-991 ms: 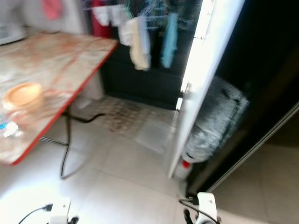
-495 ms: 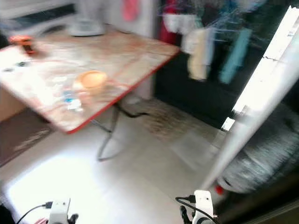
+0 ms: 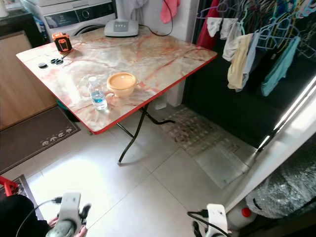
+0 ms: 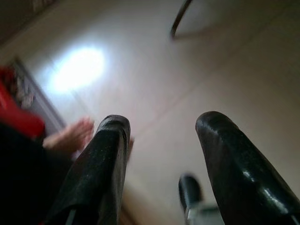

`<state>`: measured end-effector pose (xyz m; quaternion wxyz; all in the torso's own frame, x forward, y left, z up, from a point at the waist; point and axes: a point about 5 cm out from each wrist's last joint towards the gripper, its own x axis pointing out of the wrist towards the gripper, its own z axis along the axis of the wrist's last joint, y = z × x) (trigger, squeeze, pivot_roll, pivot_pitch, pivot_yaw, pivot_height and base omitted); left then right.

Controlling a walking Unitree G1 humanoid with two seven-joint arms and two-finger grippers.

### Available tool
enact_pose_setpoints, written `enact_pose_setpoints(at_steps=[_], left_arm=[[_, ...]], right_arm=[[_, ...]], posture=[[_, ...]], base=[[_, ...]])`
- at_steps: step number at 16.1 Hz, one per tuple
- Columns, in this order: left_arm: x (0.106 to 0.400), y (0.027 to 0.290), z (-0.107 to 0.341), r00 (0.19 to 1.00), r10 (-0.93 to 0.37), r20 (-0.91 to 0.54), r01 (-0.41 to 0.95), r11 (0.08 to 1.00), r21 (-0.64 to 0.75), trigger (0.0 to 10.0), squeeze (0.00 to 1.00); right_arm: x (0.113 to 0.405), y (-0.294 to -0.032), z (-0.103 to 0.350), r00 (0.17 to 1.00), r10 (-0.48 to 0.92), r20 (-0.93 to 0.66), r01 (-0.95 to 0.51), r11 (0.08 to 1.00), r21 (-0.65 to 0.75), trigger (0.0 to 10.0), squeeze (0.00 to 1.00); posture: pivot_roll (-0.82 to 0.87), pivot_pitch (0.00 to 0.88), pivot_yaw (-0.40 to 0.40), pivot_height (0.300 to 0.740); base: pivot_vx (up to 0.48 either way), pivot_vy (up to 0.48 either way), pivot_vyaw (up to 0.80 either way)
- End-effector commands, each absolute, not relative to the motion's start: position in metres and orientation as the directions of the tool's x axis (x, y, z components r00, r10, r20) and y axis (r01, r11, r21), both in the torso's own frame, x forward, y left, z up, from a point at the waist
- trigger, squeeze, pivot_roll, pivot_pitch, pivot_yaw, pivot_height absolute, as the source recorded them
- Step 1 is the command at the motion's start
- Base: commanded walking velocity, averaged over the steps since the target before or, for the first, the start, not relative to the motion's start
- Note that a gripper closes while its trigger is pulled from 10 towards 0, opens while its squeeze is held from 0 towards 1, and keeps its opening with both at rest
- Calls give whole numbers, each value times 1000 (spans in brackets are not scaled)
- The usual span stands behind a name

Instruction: Restocking fridge

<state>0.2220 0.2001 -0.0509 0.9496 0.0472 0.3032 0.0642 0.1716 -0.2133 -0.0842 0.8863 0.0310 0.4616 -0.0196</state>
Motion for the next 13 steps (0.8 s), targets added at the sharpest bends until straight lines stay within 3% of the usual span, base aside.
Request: enact_pose_setpoints(at_steps=[1,7,13], left_arm=[[230,202,-42,848,172,-501,-130,984,119,10000,0],[261,195,17,985,124,-122,-104,982,158,10000,0],[259,184,101,971,53,232,-99,976,193,10000,0]], right_arm=[[171,-214,-84,572,-8,-821,56,998,30,10000,0],[171,-216,-84,566,-9,-824,48,999,23,10000,0],[171,-220,-83,563,-12,-826,37,999,11,10000,0]], posture=[[-94,0,-18,740],[-83,0,-26,740],[-75,12,-44,740]], base=[[0,0,0],[0,0,0],[0,0,0]])
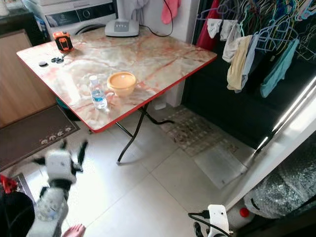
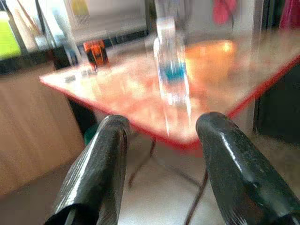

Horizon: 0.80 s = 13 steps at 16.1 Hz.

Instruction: Restocking fridge

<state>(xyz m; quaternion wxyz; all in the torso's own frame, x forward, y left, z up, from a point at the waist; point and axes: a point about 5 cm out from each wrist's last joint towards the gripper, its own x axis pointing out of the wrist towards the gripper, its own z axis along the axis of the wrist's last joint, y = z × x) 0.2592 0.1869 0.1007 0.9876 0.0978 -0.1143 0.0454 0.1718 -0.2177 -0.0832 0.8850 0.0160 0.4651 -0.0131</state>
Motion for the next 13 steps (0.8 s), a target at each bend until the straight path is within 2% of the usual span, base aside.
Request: enact_pose_setpoints(at_steps=[1,5,11,13], left_arm=[[260,182,113,963,52,265,-103,978,183,10000,0],[266,173,150,945,-7,328,-59,980,192,10000,0],[270,181,161,949,7,317,-74,977,201,10000,0],[275,177,172,944,2,331,-67,981,183,10000,0]], right_arm=[[171,-220,-83,563,-12,-826,35,999,9,10000,0],[174,-222,-81,572,-24,-820,41,999,0,10000,0],[174,-221,-82,566,-12,-824,4,1000,-12,10000,0],[174,-220,-82,570,-18,-821,1,1000,-22,10000,0]], posture=[[-75,17,-47,740],[-96,34,-52,740],[-97,39,-44,740],[-93,30,-39,740]], base=[[0,0,0],[0,0,0],[0,0,0],[278,0,800]])
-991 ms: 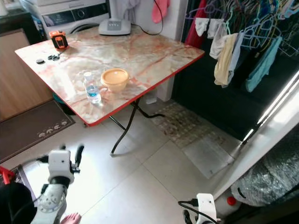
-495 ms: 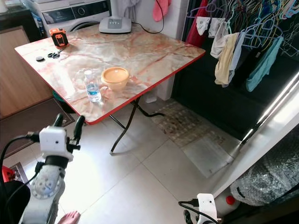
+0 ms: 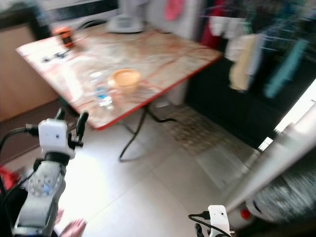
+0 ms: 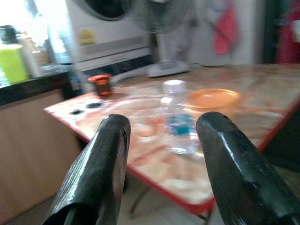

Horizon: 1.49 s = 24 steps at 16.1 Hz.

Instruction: Restocking fridge

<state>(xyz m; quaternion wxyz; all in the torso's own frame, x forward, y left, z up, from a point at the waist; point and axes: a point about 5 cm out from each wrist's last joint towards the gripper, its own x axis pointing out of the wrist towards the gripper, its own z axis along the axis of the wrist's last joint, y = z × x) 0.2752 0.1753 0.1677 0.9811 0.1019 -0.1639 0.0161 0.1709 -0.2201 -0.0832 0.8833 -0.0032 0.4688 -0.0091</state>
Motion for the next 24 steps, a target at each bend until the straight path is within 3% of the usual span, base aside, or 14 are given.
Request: enact_pose_setpoints(at_steps=[1,18,24], left_arm=[[277,176,176,941,6,338,-67,984,167,10000,0],[284,166,192,932,-19,362,-31,991,131,10000,0],[284,162,194,930,-24,367,-23,992,125,10000,0]], right_arm=[[174,-219,-82,569,-17,-822,14,1000,-12,10000,0],[174,-217,-82,576,-3,-818,-7,1000,-8,10000,0],[174,-217,-82,570,-3,-821,-12,1000,-12,10000,0]], posture=[[-93,26,-36,740],[-78,0,-34,740],[-78,0,-33,740]], base=[[289,0,800],[295,0,29],[164,0,703]])
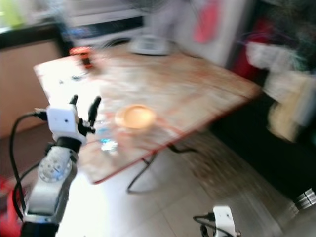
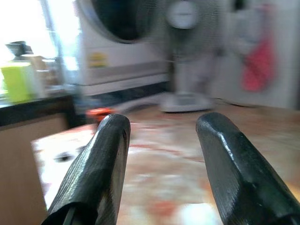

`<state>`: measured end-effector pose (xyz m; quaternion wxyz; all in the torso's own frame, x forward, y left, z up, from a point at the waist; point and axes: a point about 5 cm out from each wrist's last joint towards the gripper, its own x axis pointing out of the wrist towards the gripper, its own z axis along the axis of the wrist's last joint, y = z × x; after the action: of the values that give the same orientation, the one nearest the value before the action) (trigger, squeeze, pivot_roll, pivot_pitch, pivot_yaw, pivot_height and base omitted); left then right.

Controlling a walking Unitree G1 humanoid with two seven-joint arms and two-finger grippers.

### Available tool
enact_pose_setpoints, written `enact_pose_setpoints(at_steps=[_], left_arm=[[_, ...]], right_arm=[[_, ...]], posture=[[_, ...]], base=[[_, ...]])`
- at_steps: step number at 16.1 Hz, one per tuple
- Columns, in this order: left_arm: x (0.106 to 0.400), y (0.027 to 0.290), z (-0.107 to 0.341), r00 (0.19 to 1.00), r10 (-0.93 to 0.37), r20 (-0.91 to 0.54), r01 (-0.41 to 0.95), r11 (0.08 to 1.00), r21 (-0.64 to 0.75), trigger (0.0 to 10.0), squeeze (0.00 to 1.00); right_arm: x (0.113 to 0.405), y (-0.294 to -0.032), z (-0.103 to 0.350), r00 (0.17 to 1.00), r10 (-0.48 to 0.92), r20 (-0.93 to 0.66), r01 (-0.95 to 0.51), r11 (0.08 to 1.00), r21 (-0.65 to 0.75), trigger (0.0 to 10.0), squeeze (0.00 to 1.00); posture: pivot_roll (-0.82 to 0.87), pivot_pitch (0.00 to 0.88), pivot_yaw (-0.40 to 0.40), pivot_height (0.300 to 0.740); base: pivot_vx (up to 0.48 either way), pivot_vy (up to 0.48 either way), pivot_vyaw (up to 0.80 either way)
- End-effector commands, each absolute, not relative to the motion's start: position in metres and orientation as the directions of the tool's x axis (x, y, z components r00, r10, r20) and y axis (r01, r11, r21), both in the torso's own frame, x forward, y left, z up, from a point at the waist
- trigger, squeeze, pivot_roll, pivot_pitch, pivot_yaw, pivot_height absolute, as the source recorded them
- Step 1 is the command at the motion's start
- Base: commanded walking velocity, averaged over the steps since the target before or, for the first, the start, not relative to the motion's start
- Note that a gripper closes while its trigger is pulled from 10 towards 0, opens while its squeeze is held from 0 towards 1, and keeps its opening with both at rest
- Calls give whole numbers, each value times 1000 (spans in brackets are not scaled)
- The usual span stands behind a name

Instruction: Restocking fridge

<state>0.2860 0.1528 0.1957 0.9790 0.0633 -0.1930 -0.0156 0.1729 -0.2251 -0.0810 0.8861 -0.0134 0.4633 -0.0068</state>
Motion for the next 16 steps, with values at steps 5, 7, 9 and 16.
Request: enact_pose_setpoints(at_steps=[5,7,9,16], left_arm=[[285,147,203,930,-138,340,103,987,119,10000,0],[286,142,209,927,-175,333,166,985,54,10000,0],[288,141,216,921,-202,333,212,977,7,10000,0],[286,129,210,911,-305,280,295,952,77,10000,0]], right_arm=[[173,-216,-83,569,0,-822,-5,1000,-3,10000,0],[173,-216,-83,568,1,-823,-8,1000,-5,10000,0],[174,-216,-83,567,2,-824,-10,1000,-5,10000,0],[174,-216,-82,573,2,-820,2,1000,4,10000,0]], posture=[[-64,14,-34,740],[-59,14,-35,740],[-54,16,-37,740],[-58,15,-37,740]], base=[[0,0,0],[0,0,0],[0,0,0],[0,0,0]])
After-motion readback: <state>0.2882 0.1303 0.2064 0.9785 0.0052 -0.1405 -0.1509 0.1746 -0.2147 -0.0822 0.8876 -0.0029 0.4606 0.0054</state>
